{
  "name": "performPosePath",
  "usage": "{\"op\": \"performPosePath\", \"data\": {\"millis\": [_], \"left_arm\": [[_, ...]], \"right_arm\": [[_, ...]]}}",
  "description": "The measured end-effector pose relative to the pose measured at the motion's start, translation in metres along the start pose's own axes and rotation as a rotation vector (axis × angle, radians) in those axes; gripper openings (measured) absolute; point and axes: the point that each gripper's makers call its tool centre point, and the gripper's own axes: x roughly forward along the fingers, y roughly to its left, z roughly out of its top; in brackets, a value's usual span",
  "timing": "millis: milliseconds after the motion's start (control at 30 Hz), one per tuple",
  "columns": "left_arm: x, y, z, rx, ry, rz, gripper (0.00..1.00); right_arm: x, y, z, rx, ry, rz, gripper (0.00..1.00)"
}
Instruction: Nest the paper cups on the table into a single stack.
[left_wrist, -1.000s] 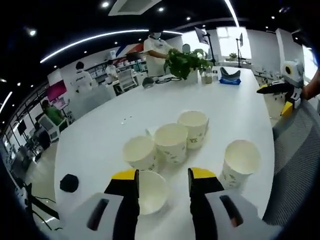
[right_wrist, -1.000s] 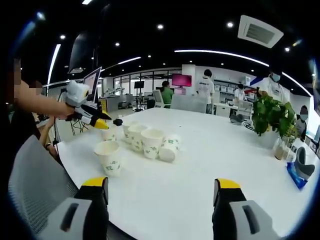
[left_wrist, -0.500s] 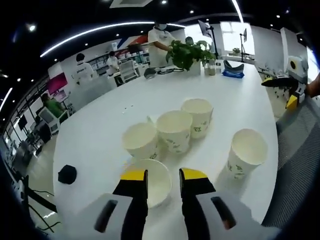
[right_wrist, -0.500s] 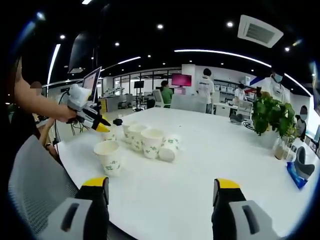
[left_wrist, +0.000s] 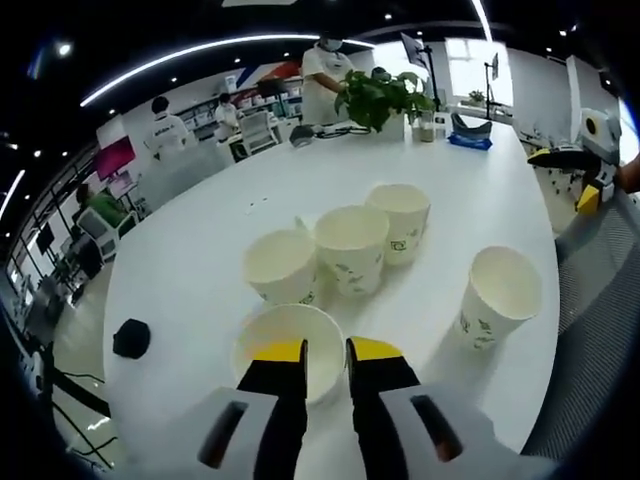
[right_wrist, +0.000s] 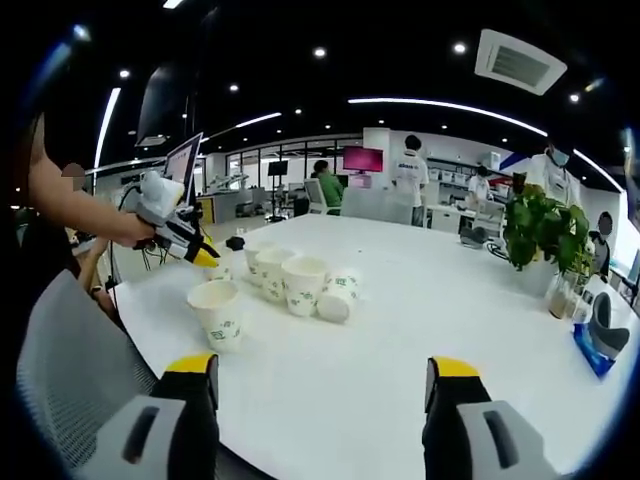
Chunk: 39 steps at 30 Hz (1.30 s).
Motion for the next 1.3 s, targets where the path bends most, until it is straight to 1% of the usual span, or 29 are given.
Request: {"op": "performPosePath", "data": {"millis": [167,300,433,667,1033,1167,1300], "left_arm": [[0.000,-0.001,-0.002,0.000,0.008,-0.002,0.08],[0.001,0.001,-0.004,0.000,0.011,-0.003,0.07],[0.001,-0.001,-0.003,0.000,0.009,-0.008,0.07],[0.001,-0.003,-0.003,0.004,0.015,-0.013,0.01],[-0.004,-0.007,-0.001,0.022,0.009,-0.013,0.00],[-0.007,-0.009,0.001,0.038,0.006,-0.013,0.00],[-0.010,-0.009,0.003,0.035,0.000,-0.013,0.00]], "right_arm": [[0.000,0.000,0.000,-0.001,0.002,-0.002,0.86],[0.000,0.001,0.000,-0.001,0.004,-0.001,0.86],[0.000,0.000,0.000,-0.002,0.005,-0.001,0.85],[0.000,0.000,-0.001,-0.005,0.009,-0.002,0.85],[-0.001,0.004,0.002,-0.006,0.009,-0.001,0.85],[-0.001,0.003,0.002,-0.006,0.008,0.002,0.85],[0.000,0.002,0.000,-0.005,0.008,0.004,0.85]]}}
